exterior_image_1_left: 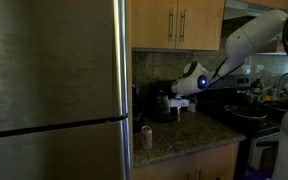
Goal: Pick the bottle and put it upright
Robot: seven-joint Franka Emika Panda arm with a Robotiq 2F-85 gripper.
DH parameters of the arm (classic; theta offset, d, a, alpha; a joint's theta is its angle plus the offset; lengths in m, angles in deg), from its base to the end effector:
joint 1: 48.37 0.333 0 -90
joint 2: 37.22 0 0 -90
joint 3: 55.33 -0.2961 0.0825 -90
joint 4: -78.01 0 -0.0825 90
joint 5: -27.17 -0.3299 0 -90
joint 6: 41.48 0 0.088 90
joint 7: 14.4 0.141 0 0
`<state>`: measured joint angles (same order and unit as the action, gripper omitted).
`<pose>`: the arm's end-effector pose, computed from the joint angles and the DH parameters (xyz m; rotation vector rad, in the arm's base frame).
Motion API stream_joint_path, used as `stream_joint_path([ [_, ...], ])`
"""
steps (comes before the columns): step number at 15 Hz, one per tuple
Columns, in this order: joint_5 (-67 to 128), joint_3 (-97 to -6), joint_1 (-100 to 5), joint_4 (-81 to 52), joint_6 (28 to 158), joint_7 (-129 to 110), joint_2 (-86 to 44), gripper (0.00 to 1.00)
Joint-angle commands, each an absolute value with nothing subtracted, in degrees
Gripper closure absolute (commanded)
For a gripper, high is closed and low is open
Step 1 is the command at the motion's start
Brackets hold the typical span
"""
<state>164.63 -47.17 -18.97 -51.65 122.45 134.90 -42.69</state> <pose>0.4426 0.2044 0.4008 -2.4744 -0.0606 -1.6509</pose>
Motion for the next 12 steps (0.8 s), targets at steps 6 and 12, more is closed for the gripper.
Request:
stream_joint_path([
  [6, 165.02, -48.56, -18.52, -55.73, 116.04, 134.78, -36.19, 0.73],
  [12, 164.19, -59.0, -25.11, -59.17, 105.8, 134.43, -39.97, 0.73],
])
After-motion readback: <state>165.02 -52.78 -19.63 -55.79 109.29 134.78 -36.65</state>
